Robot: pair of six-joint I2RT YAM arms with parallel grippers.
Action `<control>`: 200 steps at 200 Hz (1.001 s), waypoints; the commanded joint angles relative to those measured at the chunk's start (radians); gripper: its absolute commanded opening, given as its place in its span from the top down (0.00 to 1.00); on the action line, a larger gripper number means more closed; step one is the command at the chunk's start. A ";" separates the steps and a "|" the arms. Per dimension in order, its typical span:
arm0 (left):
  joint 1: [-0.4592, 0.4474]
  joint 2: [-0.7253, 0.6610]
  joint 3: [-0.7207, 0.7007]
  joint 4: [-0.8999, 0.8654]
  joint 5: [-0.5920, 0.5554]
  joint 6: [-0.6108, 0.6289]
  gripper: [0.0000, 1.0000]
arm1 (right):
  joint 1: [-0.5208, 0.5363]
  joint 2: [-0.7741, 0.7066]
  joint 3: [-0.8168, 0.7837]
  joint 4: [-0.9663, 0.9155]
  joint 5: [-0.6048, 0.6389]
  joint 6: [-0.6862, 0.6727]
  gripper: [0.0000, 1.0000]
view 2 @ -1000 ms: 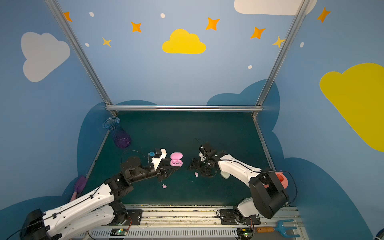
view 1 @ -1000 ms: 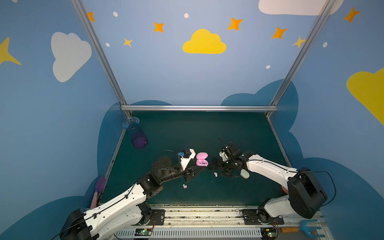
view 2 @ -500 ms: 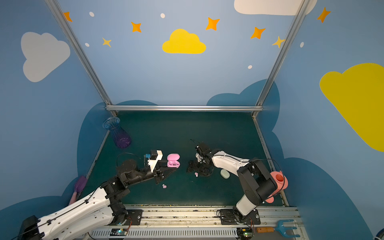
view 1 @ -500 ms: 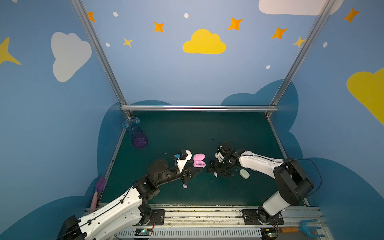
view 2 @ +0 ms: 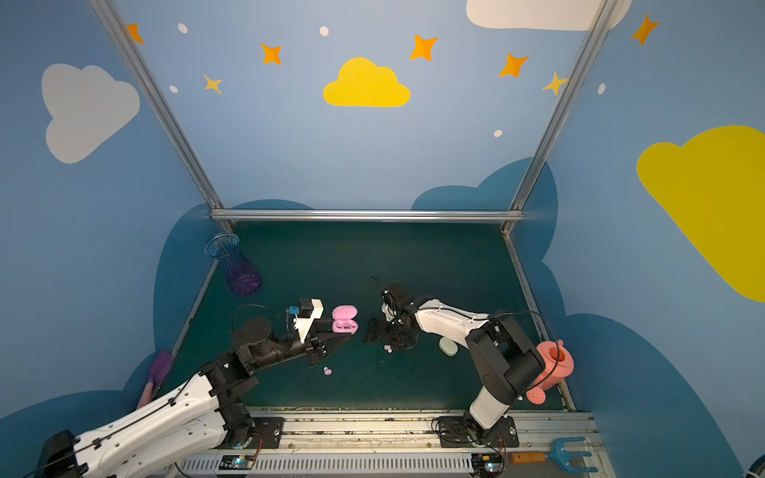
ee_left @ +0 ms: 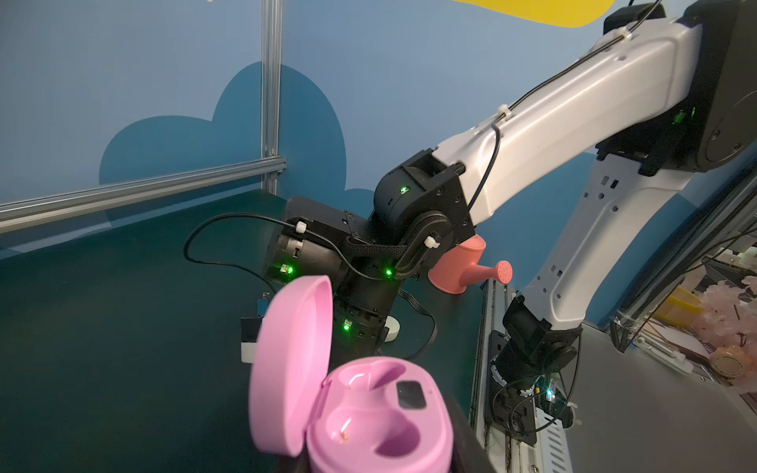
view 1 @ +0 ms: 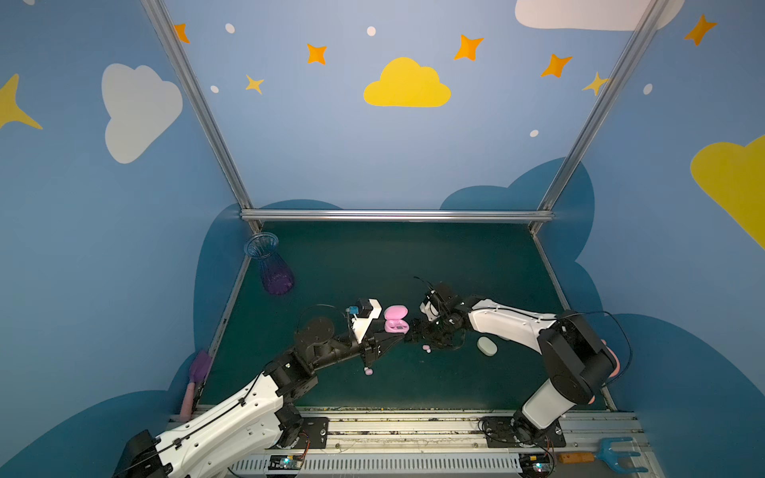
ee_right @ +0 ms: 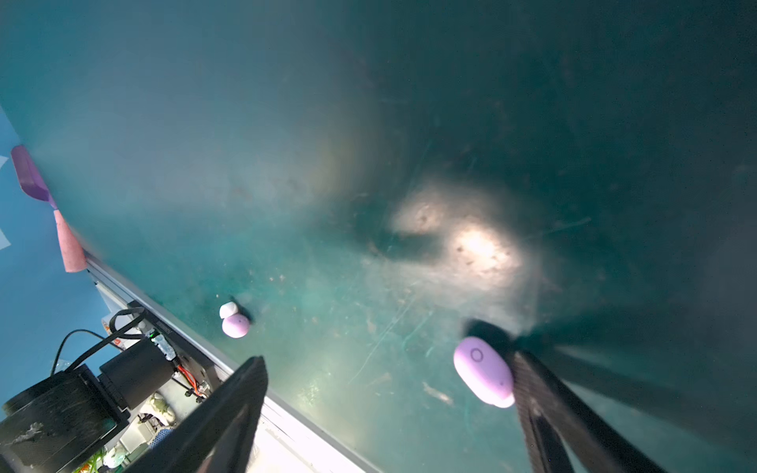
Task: Insert wireless bluetooth earbuds into charging case
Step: Pick up the wireless bluetooth earbud from the bottom-center of the table.
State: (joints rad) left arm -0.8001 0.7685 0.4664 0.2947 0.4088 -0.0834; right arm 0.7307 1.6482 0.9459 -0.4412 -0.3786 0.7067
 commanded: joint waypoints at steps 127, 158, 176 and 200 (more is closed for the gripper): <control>0.004 -0.040 -0.011 0.000 -0.009 -0.007 0.89 | 0.041 -0.013 0.057 -0.137 0.087 -0.012 0.12; 0.005 -0.052 -0.012 -0.008 -0.012 -0.009 0.89 | 0.043 -0.004 0.055 -0.140 0.095 0.014 0.21; 0.004 -0.059 -0.015 -0.010 -0.014 -0.014 0.89 | 0.051 -0.006 0.058 -0.151 0.120 0.038 0.29; 0.005 -0.060 -0.017 -0.007 -0.012 -0.019 0.89 | 0.071 -0.002 0.084 -0.203 0.184 0.064 0.43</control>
State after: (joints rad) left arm -0.7986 0.7208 0.4637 0.2832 0.4011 -0.0902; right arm 0.7822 1.6428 0.9867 -0.5701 -0.2676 0.7414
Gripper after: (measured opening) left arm 0.383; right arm 0.622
